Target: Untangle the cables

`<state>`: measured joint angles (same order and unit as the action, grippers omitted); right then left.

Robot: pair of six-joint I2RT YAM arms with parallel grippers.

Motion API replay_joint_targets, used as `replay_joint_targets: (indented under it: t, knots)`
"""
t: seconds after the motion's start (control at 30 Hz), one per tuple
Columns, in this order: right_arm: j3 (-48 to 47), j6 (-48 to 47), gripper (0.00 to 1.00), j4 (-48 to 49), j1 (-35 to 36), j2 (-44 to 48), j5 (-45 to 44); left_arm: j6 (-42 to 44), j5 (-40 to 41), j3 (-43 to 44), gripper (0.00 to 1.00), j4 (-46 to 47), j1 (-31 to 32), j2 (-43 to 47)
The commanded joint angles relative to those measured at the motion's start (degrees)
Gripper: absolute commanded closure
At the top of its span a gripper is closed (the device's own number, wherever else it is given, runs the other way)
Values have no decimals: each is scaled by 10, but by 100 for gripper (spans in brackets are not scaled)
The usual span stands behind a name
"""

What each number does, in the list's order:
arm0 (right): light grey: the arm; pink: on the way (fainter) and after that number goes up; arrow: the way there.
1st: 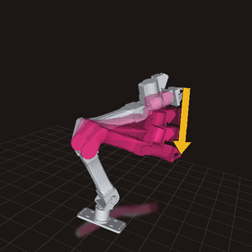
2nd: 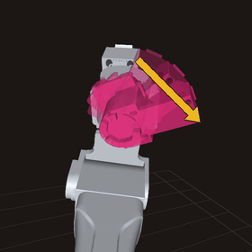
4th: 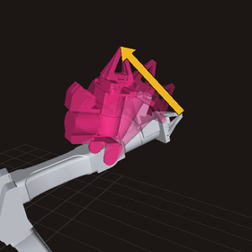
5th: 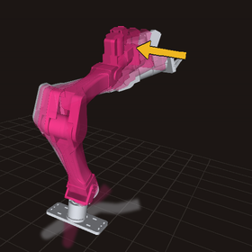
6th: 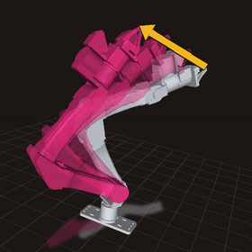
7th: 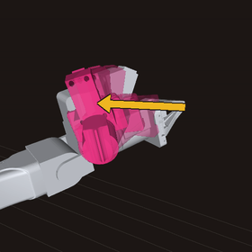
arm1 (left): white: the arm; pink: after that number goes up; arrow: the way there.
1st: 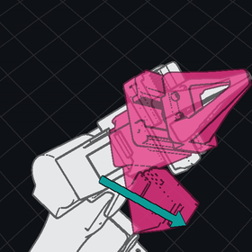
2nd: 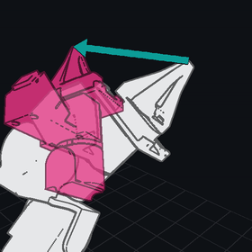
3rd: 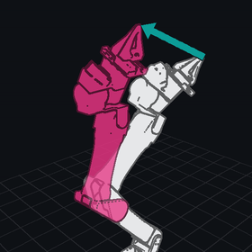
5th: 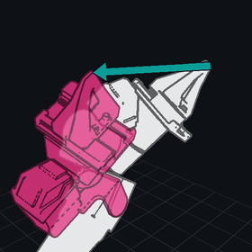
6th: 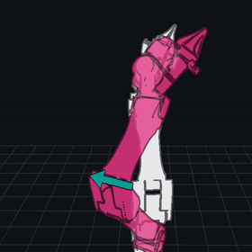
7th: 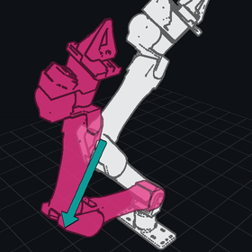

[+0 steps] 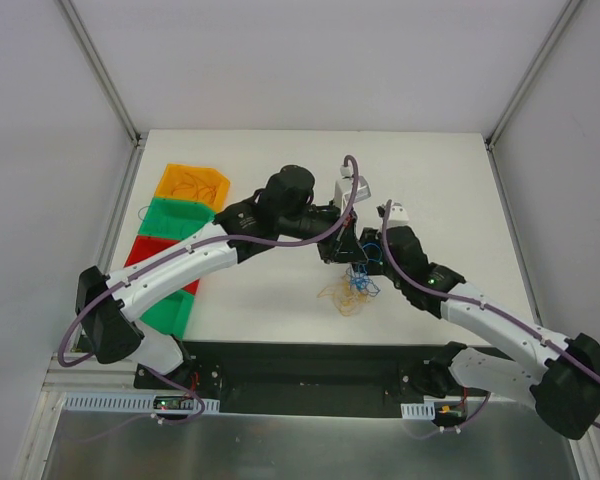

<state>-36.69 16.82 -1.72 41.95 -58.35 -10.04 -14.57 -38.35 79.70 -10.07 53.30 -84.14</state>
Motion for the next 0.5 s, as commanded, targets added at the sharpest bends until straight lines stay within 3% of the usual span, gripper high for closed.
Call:
replay_joint_targets:
  t: [0.0,0.13,0.3,0.47]
  knots:
    - [3,-7,63,-36,3,5,-46,33,25,-5,100,22,4,35]
    - [14,1,61,-150,-1,66,-88,38,67,-11,100,18,4,33]
    - [50,32,61,-237,-1,210,-87,24,88,-10,100,13,5,28]
    - [106,25,45,-184,-2,313,19,22,99,-11,100,13,5,29]
